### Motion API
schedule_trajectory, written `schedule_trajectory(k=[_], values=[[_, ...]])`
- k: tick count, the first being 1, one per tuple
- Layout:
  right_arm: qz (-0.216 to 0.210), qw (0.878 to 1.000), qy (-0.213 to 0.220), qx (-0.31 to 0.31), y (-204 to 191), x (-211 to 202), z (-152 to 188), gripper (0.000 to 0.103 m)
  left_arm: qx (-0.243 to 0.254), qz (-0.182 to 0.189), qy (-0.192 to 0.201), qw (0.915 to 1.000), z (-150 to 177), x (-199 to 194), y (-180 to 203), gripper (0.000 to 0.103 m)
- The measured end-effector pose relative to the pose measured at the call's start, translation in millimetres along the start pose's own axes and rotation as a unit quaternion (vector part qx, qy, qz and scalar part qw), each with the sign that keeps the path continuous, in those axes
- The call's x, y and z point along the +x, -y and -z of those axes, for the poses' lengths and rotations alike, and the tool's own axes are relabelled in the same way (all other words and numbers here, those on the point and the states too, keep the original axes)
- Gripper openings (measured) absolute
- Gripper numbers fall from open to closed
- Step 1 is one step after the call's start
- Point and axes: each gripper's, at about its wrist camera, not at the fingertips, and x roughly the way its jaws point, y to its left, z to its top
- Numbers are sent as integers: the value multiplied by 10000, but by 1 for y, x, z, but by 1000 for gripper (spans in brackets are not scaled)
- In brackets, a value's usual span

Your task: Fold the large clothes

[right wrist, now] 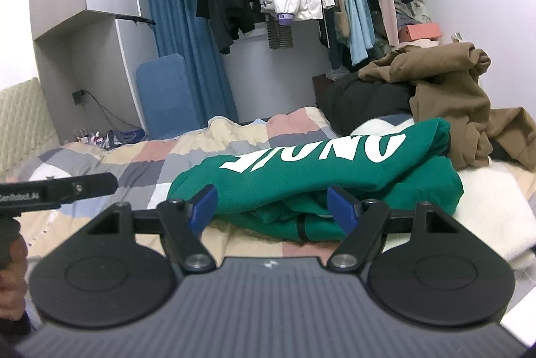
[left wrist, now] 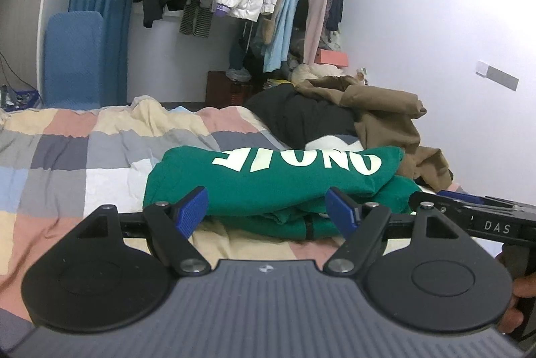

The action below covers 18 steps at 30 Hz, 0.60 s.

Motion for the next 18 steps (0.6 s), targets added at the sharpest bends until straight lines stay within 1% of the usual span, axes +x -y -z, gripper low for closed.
schedule_trajectory(k=[3,6,18], values=[[26,10000,-5,4,0,-1,1,75,-14,53,0,10000,0,-2,1,81],[40,10000,-6,7,0,-3,1,75,59,-25,20,10000,1,-3,4,81],[114,9999,-17,-53,-6,-5,2,75,103,-46,27,9999,1,-5,5,82]])
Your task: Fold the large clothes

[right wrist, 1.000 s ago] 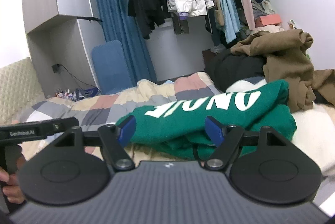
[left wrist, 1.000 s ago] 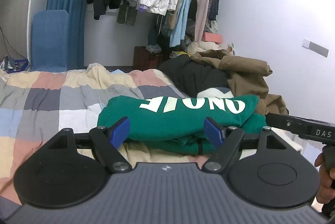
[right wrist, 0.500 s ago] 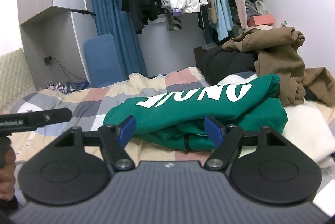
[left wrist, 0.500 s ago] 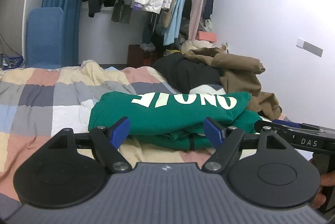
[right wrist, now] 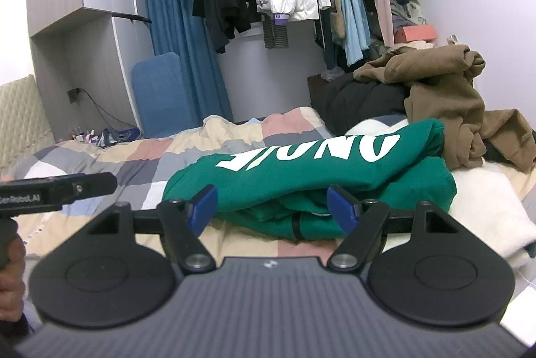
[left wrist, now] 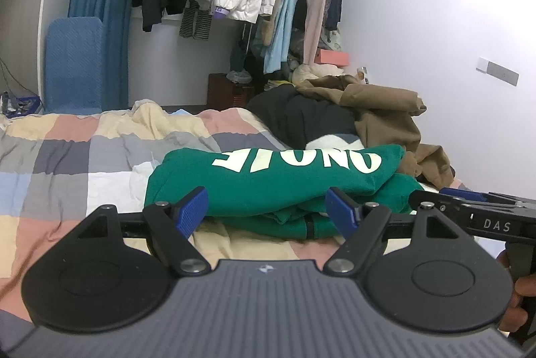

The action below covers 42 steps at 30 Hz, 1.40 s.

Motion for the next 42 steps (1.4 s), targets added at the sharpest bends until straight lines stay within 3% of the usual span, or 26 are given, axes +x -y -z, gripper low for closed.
schedule_trajectory(k=[4,9,13,18,42], values=[[41,10000,-15,-25,-1,-1,-1,75,3,-18,0,10000,0,-1,0,86],[128,9999,-3,-42,0,-2,-3,75,-5,-46,14,10000,0,-2,-1,100],[225,9997,-34,-87,0,-2,-3,74,-40,-77,6,10000,-1,-2,-2,101],[304,9995,-1,-14,4,-1,-4,103,-9,-141,25,9999,-1,-3,-2,102],[485,9988,-84,-60,1,-2,-2,103,36,-366,-37,9993,-3,-7,-1,103]])
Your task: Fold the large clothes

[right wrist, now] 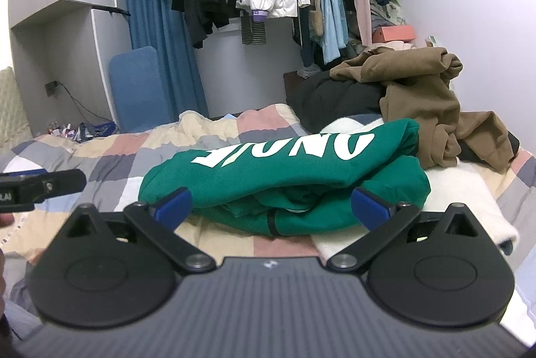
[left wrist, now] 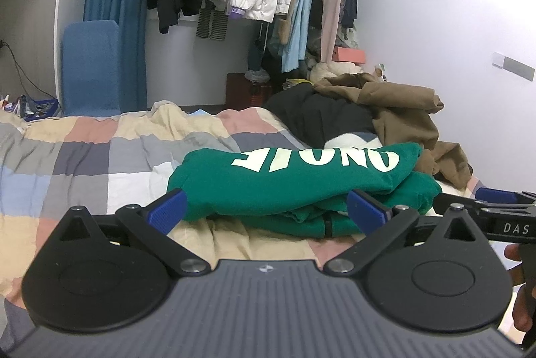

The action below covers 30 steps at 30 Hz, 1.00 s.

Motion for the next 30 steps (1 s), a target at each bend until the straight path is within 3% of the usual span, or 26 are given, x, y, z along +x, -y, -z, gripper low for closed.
schedule_trajectory(k=[30], values=[[147,9999,40,13,9,-9,0,103,86,92,8,9999,3,-1,11,103]])
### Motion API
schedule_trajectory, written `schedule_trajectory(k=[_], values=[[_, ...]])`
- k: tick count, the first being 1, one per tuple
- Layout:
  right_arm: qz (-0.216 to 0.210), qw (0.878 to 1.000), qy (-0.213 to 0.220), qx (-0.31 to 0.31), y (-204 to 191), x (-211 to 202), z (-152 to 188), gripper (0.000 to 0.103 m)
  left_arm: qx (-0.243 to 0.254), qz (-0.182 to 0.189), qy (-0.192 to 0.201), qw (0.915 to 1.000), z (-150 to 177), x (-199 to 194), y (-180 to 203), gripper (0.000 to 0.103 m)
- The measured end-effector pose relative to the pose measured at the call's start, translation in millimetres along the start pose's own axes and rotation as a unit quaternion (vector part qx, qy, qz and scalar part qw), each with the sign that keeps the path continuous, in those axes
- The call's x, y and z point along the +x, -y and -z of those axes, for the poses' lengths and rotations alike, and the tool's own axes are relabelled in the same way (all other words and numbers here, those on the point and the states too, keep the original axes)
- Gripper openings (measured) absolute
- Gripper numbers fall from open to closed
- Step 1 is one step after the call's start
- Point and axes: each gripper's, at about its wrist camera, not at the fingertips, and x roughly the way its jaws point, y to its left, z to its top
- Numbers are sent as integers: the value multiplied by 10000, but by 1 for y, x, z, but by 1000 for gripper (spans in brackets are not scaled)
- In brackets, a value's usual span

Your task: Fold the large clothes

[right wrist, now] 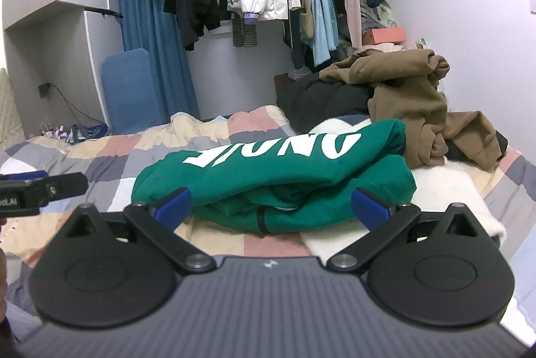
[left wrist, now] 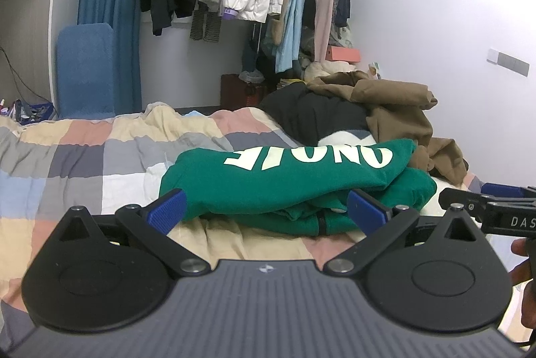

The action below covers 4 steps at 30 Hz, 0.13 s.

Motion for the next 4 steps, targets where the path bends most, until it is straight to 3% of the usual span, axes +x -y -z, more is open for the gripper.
schedule_trajectory(k=[4], values=[[-20,10000,0,-32,-1,-1,0,103,40,-32,28,10000,0,-2,2,103]])
